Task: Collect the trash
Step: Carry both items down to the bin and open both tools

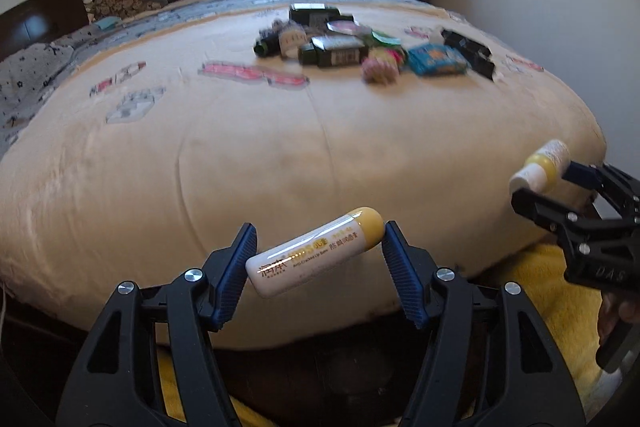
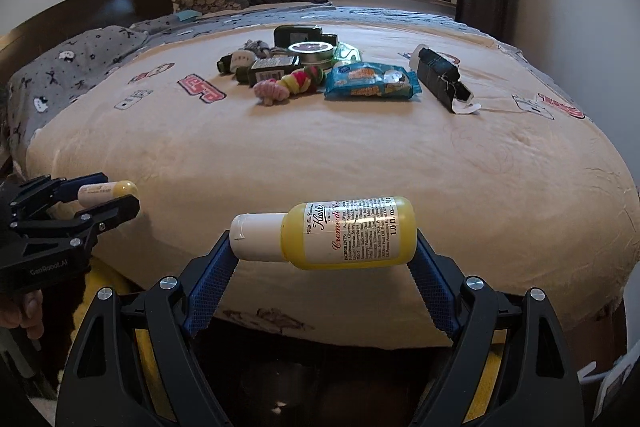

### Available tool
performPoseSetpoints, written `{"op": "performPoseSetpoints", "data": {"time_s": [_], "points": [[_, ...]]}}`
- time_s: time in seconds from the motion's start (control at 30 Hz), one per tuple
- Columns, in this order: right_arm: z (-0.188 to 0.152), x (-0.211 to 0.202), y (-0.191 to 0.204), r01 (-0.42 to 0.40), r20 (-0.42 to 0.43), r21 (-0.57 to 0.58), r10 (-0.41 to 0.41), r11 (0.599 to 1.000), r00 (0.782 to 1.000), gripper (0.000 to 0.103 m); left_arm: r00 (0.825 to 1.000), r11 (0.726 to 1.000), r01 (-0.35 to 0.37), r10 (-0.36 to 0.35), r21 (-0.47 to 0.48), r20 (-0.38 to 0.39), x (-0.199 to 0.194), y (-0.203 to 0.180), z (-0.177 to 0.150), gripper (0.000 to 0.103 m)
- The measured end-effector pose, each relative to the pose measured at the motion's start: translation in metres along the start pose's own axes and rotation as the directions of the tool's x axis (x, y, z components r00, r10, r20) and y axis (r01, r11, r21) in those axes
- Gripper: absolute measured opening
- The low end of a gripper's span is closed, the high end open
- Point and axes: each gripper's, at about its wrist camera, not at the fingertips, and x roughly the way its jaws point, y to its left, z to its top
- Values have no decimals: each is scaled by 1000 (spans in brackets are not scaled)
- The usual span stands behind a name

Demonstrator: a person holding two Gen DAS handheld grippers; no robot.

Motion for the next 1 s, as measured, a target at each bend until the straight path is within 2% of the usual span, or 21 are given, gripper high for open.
{"op": "performPoseSetpoints", "data": {"time_s": [0.2, 0.4, 0.53, 0.7, 0.83, 0.97, 1.0], "points": [[-39, 17, 5, -34, -122, 29, 37, 999, 992, 85, 992, 999, 32, -29, 23, -123, 22, -10, -47, 61], [-76, 51, 6, -59, -259, 95, 82, 994, 963, 85, 970, 997, 71, -64, 18, -235, 52, -14, -75, 61], [-90, 75, -1, -89, -335, 189, 150, 978, 930, 85, 939, 996, 90, -85, 1, -334, 78, -11, -95, 61], [-99, 92, 10, -89, -410, 162, 149, 983, 900, 85, 890, 994, 110, -106, -15, -443, 106, -10, -117, 61], [-100, 100, 18, -89, -438, 150, 147, 985, 887, 85, 868, 991, 132, -120, -9, -481, 114, -16, -125, 61], [-101, 102, 21, -96, -444, 146, 152, 985, 883, 85, 858, 988, 155, -138, -6, -496, 117, -18, -124, 61], [-100, 102, 20, -93, -445, 146, 149, 985, 883, 85, 857, 988, 156, -138, -5, -496, 117, -20, -127, 65]]}}
